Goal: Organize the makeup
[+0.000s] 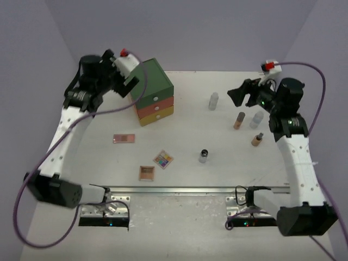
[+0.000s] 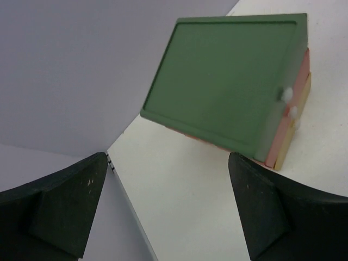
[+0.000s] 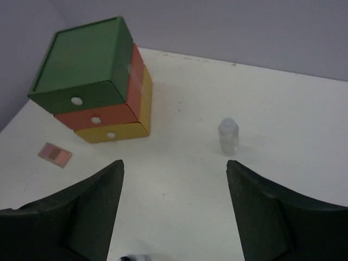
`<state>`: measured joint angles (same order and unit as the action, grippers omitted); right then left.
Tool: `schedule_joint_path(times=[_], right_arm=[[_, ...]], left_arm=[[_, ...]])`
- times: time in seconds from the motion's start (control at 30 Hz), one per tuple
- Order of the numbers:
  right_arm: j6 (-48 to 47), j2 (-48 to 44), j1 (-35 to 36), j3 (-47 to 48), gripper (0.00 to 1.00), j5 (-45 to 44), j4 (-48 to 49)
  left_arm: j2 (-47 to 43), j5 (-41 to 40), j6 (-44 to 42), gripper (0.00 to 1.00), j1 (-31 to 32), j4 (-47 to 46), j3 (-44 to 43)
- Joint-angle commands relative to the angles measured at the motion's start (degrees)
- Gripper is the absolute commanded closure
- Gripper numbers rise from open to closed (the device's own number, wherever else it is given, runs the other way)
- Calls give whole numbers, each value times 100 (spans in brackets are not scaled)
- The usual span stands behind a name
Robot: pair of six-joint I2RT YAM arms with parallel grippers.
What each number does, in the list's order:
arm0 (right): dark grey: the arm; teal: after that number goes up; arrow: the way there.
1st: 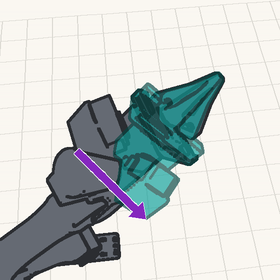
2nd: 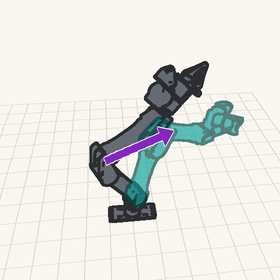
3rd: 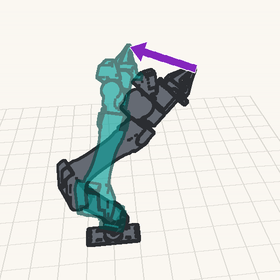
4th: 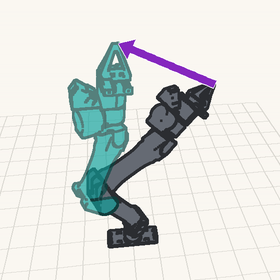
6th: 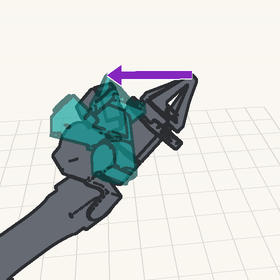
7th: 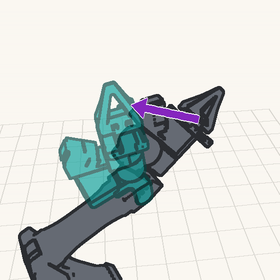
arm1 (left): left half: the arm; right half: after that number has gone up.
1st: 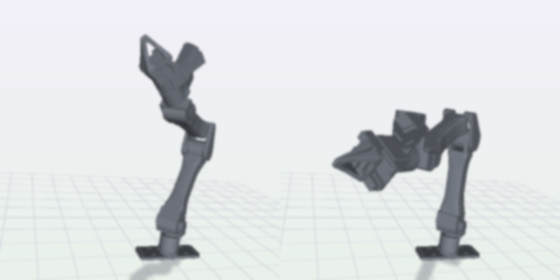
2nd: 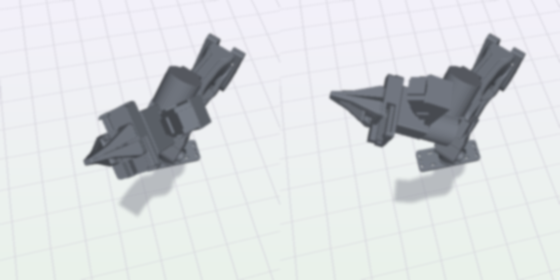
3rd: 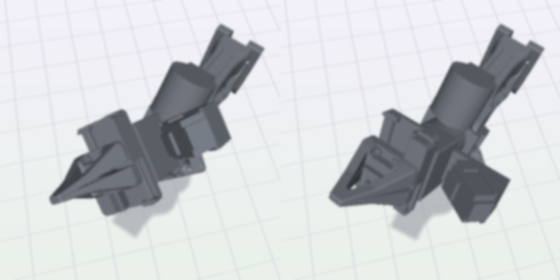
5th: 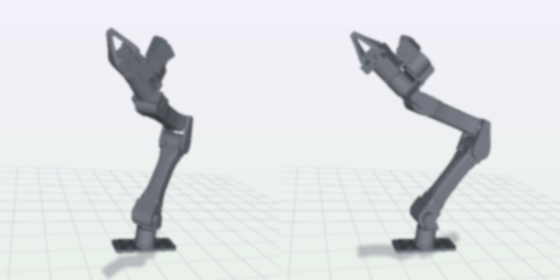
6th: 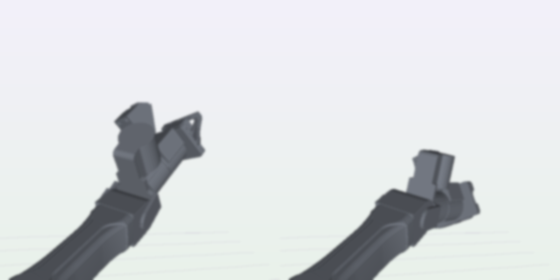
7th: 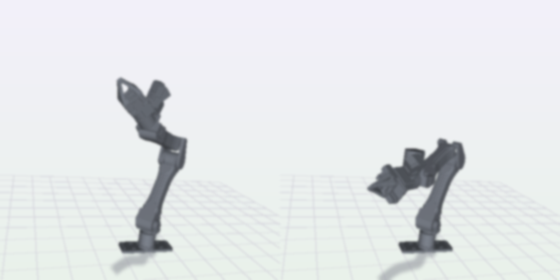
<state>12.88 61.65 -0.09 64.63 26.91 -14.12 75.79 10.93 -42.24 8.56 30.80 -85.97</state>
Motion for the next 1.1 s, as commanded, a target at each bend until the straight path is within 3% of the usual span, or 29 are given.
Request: schedule_joint_path(times=[0.0,0.1,0.2,0.4,0.67,1.07], right_arm=[[-783,1131,1526,1344,25,-2189,-1371],[-185,1697,1908,1873,35,-2770,-1590],[136,2142,2608,2011,42,-3271,-1421],[52,3232,3718,2546,43,-3945,-871],[446,4381,4263,3334,45,-4000,-258],[918,5190,4404,3441,52,-4062,911]], left_arm=[[1754,26,672,12,6,2161,-2007],[2256,-240,1016,12,-14,2200,-2527],[2346,-367,1281,11,-72,1648,-2269],[2592,-232,1930,11,-83,979,-2064],[2880,-383,2243,12,-90,642,-1715],[2792,-399,2255,11,-91,313,-1370]])
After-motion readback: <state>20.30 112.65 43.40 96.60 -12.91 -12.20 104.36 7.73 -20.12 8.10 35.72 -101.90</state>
